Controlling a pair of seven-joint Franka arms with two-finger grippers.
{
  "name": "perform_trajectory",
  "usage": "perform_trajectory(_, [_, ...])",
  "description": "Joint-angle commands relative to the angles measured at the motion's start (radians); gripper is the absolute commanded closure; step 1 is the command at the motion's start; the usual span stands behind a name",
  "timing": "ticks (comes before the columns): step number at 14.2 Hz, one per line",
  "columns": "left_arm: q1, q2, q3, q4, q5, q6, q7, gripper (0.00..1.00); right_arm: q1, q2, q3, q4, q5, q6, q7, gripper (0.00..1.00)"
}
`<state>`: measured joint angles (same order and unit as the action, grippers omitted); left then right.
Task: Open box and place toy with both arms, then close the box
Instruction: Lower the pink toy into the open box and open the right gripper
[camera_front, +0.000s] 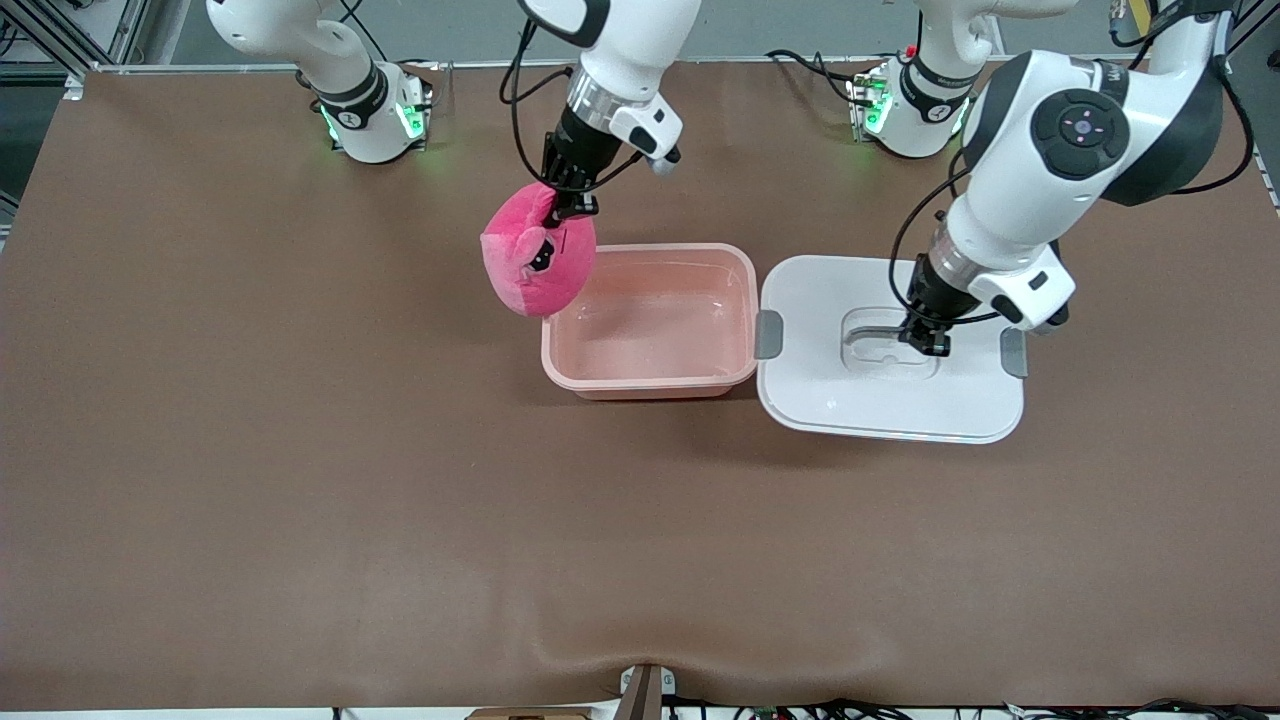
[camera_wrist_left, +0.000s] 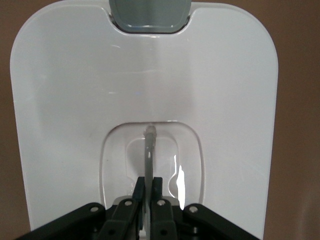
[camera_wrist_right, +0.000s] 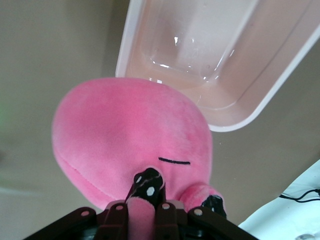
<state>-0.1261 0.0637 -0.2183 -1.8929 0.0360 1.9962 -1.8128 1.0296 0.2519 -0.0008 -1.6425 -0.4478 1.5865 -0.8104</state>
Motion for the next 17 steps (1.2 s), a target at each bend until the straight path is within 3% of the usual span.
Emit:
perform_trajectory(1, [0.055, -0.038, -0.012, -0.047, -0.024, 0.001, 0.065, 1.0, 0.03, 0.041, -0.011, 0.032, -0.049, -0.02, 0.03, 1.0])
perform_trajectory(4, [0.08, -0.051, -0.012, -0.069, -0.024, 0.001, 0.099, 1.0, 0.032, 0.05, -0.011, 0.035, -0.106, -0.013, 0.03, 1.0])
perform_trajectory(8, [0.115, -0.088, -0.012, -0.106, -0.024, 0.001, 0.162, 1.0, 0.035, 0.084, -0.011, 0.053, -0.118, -0.01, 0.03, 0.99])
perform_trajectory(9, [0.117, -0.097, -0.012, -0.118, -0.024, 0.001, 0.174, 1.0, 0.041, 0.089, -0.011, 0.058, -0.121, -0.01, 0.03, 0.76])
perform_trajectory(11, [0.121, -0.108, -0.012, -0.133, -0.024, 0.003, 0.184, 1.0, 0.044, 0.089, -0.011, 0.085, -0.117, -0.011, 0.028, 0.0])
perform_trajectory(17, [0.146, -0.139, -0.012, -0.164, -0.059, 0.006, 0.244, 1.0, 0.072, 0.078, -0.015, 0.213, -0.101, -0.065, 0.031, 0.0])
